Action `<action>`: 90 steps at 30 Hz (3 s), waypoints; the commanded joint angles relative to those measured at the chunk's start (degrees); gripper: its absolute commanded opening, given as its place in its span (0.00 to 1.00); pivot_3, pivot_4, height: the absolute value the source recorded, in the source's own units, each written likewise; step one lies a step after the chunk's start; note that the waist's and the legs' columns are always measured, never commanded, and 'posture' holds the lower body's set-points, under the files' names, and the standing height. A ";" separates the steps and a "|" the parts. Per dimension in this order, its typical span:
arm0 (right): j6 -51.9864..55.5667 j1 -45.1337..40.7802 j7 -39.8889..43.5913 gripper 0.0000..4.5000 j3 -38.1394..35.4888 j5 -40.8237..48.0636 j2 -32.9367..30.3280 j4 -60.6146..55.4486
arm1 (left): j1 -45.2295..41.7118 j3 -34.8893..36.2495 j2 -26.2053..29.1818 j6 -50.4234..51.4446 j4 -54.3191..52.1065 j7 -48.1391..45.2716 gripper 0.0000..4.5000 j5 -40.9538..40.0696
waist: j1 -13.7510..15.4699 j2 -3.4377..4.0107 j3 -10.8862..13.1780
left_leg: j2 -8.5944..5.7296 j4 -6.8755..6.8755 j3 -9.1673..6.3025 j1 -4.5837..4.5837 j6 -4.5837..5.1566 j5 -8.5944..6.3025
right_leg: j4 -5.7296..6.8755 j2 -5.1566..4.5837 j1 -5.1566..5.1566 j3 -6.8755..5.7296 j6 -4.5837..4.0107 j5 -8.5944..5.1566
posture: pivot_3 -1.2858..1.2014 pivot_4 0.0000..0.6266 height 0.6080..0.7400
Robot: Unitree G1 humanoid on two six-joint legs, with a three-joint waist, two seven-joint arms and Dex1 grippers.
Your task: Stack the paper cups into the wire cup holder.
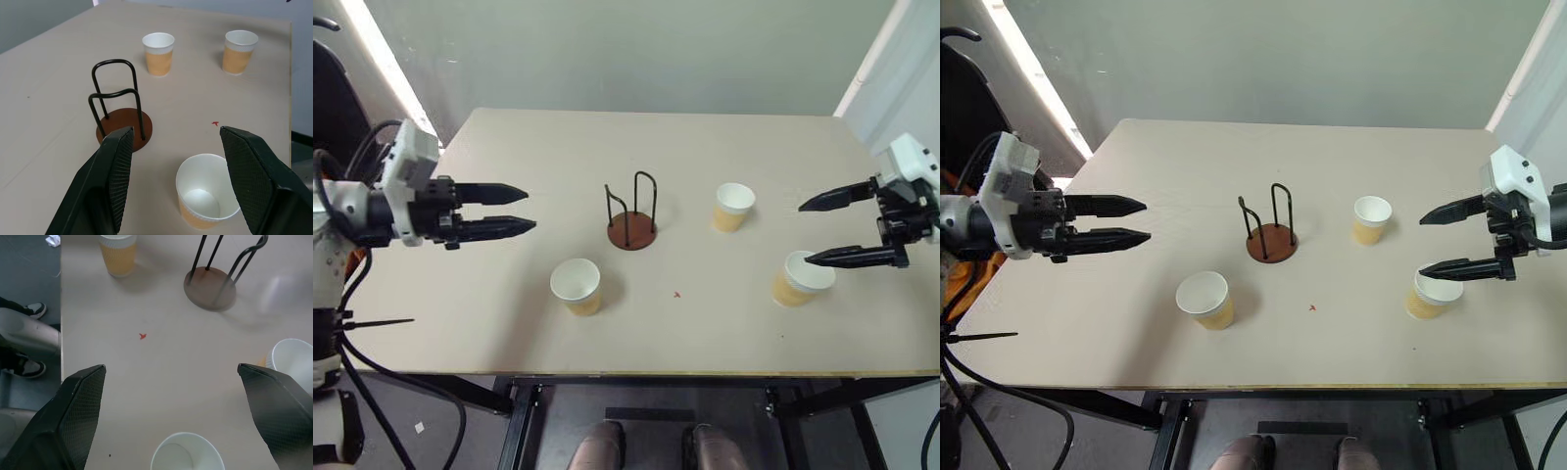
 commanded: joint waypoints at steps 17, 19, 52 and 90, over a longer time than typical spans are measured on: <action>11.51 -3.32 -13.75 1.00 -1.23 10.57 3.90 -23.20 | -12.94 -14.15 -21.11 -10.64 20.06 9.81 0.67 16.15 | 0.41 -0.09 0.00 | -0.05 0.09 0.06 -0.02 -0.07 0.15 | -0.07 -0.04 0.06 0.02 0.82 0.40 | 0.52 0.24 1.00; 11.75 -4.43 -19.01 1.00 2.11 5.57 5.10 -23.15 | -14.71 -14.74 -23.28 -12.13 23.17 9.79 0.67 17.31 | 0.44 -0.11 0.01 | -0.04 0.13 0.05 -0.02 0.06 0.10 | -0.06 -0.06 0.07 0.02 0.89 0.44 | 0.52 0.24 1.00; 6.82 4.58 -14.81 1.00 2.18 2.06 -0.27 -23.30 | -21.16 -14.61 -35.28 -8.77 16.15 6.96 0.01 16.99 | 2.05 -0.11 0.02 | -0.29 1.01 0.01 -0.91 0.36 -0.04 | -0.47 -0.12 -0.10 0.05 1.52 0.63 | 0.52 0.24 1.00; 5.97 11.10 -15.48 1.00 3.86 -2.18 -1.70 -22.59 | -8.66 -33.46 -34.81 -2.81 -6.07 12.36 0.73 23.64 | 1.91 -0.11 0.01 | -0.26 1.04 0.47 -0.31 0.96 -0.10 | -0.84 -0.19 0.44 0.45 1.89 1.13 | 0.52 0.24 1.00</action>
